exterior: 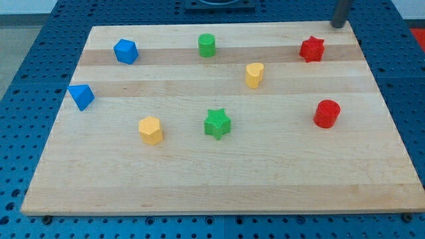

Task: Move your arm towards the bottom

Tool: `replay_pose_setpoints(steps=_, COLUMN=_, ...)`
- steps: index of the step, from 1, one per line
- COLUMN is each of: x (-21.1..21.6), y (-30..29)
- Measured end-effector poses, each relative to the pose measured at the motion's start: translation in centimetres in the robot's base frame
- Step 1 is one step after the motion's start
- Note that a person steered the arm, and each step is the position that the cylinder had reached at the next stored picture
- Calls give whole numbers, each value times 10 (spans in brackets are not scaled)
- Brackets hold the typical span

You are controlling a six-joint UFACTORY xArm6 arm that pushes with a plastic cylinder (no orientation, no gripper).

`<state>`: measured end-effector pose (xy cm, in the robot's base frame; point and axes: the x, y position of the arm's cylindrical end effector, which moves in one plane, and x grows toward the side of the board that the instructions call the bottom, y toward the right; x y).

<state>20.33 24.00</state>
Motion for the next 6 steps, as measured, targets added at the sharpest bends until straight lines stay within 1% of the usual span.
replay_pose_setpoints(steps=1, x=-2, y=-13)
replay_pose_setpoints(steps=2, x=-3, y=-13)
replay_pose_setpoints(steps=3, x=1, y=-47)
replay_pose_setpoints(steps=4, x=3, y=-52)
replay_pose_setpoints(steps=5, x=40, y=-51)
replay_pose_setpoints(steps=6, x=48, y=-51)
